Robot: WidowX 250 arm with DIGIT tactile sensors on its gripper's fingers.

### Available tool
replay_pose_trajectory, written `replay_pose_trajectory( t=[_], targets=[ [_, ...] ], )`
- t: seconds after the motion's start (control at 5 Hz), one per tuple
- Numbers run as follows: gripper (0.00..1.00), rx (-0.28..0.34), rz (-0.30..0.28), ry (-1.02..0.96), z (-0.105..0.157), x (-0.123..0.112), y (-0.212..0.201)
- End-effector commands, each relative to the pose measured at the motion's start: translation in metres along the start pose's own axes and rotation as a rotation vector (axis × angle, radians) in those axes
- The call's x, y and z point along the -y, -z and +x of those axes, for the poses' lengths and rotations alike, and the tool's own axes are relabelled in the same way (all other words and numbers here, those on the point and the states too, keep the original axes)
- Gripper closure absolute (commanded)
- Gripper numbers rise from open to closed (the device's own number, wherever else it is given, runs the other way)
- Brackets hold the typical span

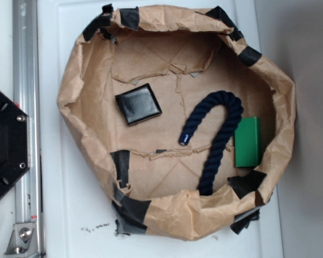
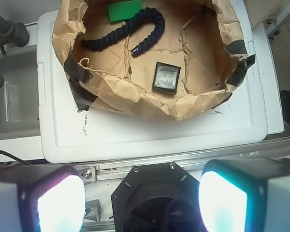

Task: Grab the black box.

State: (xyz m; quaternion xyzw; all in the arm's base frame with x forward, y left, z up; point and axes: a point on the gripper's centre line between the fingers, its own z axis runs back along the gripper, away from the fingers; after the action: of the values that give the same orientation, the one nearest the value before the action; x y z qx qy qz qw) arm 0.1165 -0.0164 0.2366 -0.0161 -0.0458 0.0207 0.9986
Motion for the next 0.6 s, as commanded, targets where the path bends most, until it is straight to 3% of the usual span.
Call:
replay_pose_trajectory(
  t=[0.0,0.4],
  targets=[
    [0.00,0.000,0.000,0.000,0.000,0.000,0.000],
    [0.00,0.076,-0.040,-0.230,0.095,-0.021,0.023]
  ],
)
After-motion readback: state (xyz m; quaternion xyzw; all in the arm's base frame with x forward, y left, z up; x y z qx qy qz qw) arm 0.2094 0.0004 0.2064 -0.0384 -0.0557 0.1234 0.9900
